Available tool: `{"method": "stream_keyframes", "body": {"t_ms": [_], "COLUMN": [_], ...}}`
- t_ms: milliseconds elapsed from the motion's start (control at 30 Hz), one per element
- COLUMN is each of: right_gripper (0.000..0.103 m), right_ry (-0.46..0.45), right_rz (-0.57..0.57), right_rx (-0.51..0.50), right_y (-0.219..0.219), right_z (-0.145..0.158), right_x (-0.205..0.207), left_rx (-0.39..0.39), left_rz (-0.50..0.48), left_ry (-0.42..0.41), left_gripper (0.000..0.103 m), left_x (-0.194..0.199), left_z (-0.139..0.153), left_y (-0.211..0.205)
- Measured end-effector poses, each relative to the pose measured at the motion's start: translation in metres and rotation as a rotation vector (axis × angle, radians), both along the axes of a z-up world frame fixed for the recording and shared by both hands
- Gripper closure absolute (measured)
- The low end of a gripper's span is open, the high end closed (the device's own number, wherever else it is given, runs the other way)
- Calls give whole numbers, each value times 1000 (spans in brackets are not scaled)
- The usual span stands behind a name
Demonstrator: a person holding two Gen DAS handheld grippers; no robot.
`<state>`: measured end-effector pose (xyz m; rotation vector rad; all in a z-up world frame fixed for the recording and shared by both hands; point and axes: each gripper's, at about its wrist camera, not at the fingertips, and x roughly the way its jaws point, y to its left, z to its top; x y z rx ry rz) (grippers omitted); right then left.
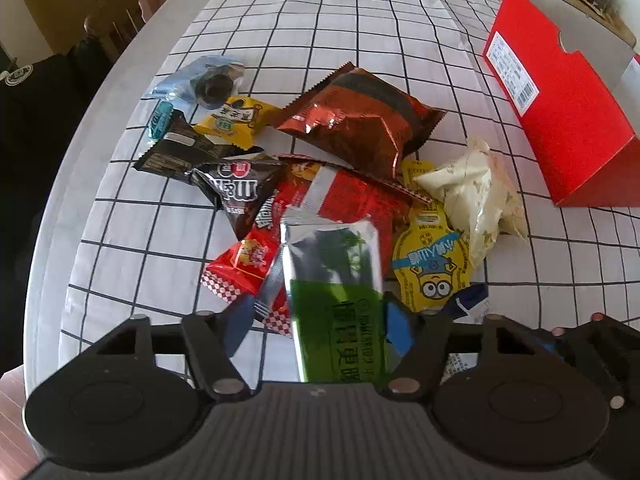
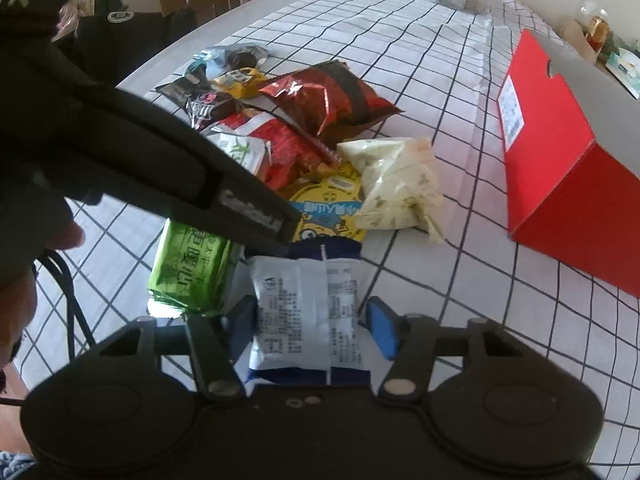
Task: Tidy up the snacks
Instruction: 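Grasp the green packet with the left tool while the right tool grasps the white-blue packet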
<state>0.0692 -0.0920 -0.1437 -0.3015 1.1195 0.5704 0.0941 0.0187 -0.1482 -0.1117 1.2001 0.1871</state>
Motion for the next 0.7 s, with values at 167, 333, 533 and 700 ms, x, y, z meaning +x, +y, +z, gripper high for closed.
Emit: {"method": "stream_keyframes", "body": {"t_ms": [167, 333, 533, 700], "right_gripper": [54, 56, 56, 56], "right_ry": [10, 14, 12, 2], "right_rz": [-11, -39, -75, -126], "right_rx": [6, 6, 27, 48], "right_y": [0, -2, -11, -28], "right_z": [0, 1, 9, 27], "right_x": [0, 5, 4, 2], "left_rx": [-32, -54, -110, -144], "left_rz": [1, 5, 16, 24], "left_ry": [9, 8, 4, 0], "left_gripper": [57, 60, 61, 61], "left_x": [-1, -4, -13, -21], "left_z": [-1, 2, 7, 18], "left_y": [1, 2, 12, 19]}}
